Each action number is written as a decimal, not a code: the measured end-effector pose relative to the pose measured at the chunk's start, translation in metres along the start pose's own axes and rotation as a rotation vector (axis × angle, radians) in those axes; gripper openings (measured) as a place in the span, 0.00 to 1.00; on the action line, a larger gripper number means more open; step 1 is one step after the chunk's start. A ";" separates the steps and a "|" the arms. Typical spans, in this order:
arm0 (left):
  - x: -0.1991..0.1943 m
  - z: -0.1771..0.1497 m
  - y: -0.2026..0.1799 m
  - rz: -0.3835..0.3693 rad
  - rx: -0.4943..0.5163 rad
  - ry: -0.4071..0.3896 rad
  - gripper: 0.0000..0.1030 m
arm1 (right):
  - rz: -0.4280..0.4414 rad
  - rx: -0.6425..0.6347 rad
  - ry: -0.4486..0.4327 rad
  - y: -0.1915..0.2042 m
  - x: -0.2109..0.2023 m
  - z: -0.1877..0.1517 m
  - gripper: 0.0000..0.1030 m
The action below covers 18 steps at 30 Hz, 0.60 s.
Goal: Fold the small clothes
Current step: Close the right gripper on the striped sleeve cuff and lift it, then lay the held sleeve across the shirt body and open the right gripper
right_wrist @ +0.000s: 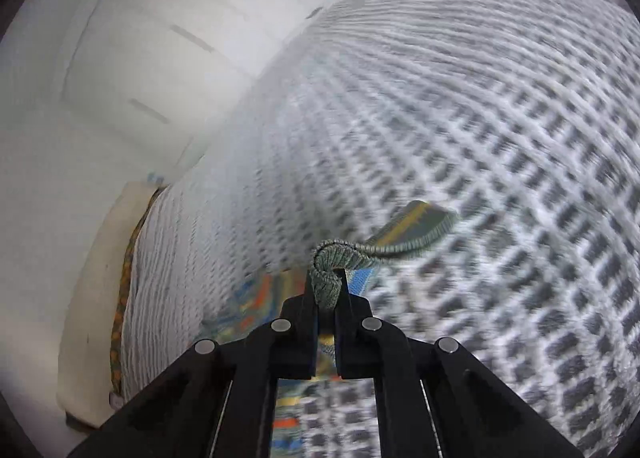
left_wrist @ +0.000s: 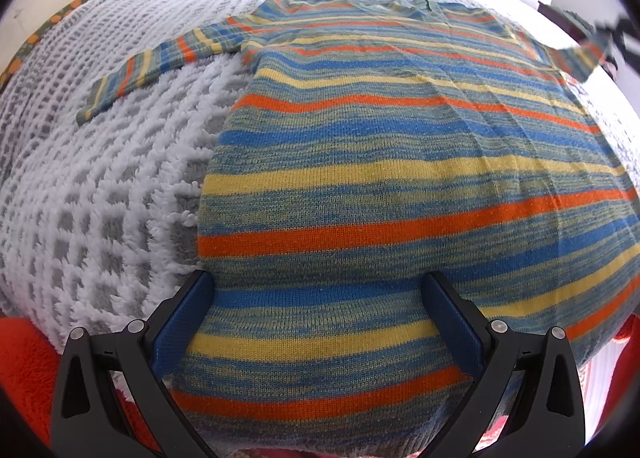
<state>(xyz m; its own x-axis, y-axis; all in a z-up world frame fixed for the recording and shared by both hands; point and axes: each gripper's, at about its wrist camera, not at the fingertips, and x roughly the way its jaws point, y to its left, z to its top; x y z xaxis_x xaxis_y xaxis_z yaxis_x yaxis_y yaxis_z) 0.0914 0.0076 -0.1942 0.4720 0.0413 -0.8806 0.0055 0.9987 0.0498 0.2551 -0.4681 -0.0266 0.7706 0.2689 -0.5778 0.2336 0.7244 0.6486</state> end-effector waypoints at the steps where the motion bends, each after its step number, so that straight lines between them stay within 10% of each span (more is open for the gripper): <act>1: 0.000 0.001 0.001 -0.003 -0.002 0.001 1.00 | 0.044 -0.077 0.024 0.033 0.006 -0.002 0.06; 7: -0.003 -0.001 0.004 -0.023 -0.013 0.002 1.00 | 0.230 -0.402 0.254 0.202 0.082 -0.091 0.10; 9: -0.004 -0.002 0.007 -0.032 -0.021 0.004 1.00 | 0.211 -0.458 0.374 0.221 0.116 -0.133 0.50; 12: -0.004 -0.004 0.013 -0.051 -0.041 0.008 1.00 | 0.198 -0.453 0.466 0.216 0.142 -0.168 0.57; 18: -0.001 -0.003 0.014 -0.058 -0.043 0.015 1.00 | 0.125 -0.297 0.333 0.174 0.127 -0.092 0.57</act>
<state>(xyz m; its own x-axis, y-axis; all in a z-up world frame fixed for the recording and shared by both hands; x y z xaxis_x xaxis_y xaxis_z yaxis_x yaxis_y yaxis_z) 0.0885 0.0213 -0.1945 0.4584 -0.0169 -0.8886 -0.0050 0.9998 -0.0216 0.3392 -0.2499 -0.0326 0.5383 0.5201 -0.6631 -0.0666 0.8106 0.5818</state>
